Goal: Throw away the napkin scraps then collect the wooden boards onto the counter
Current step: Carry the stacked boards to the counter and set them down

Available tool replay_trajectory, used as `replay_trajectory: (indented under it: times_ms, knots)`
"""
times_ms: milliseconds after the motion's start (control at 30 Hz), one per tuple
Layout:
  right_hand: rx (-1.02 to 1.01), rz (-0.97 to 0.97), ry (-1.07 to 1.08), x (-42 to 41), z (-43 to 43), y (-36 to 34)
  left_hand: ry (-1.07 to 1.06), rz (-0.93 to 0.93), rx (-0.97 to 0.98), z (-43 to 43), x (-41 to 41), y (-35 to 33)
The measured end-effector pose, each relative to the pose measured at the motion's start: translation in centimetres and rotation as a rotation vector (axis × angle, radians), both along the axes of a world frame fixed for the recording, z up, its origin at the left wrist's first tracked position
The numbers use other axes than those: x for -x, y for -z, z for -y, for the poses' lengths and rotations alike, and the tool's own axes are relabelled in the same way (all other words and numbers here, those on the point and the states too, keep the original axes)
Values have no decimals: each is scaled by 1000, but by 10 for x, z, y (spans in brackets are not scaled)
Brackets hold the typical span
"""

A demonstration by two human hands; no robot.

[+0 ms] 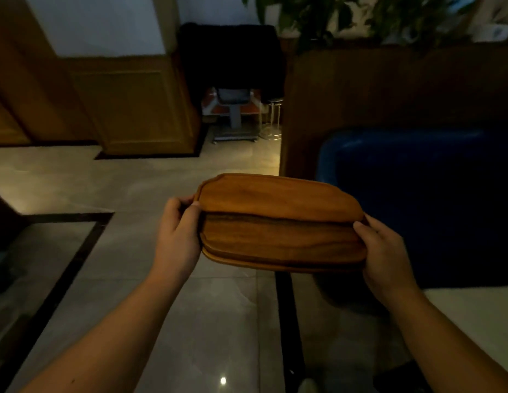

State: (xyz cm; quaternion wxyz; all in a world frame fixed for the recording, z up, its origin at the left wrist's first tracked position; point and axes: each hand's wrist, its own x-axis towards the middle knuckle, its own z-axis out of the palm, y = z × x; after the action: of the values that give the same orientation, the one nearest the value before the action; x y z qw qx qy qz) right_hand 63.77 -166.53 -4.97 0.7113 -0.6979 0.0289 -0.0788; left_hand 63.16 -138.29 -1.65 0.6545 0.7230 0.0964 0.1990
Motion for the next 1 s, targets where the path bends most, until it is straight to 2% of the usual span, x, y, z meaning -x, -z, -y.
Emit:
replay_trajectory:
  times_ms: [300, 500, 733, 1000]
  knots:
    - [-45, 37, -259, -139, -126, -17, -378, -47, -96, -101, -32, -3]
    - [28, 79, -518, -204, -238, -27, -694, -85, -95, -172, -24, -4]
    - [-6, 76, -896, -203, -381, -26, -1019, -108, -65, -239, 44, -10]
    - [-3, 66, -1219, -138, -550, -24, -1297, -89, -11, -327, 138, -15]
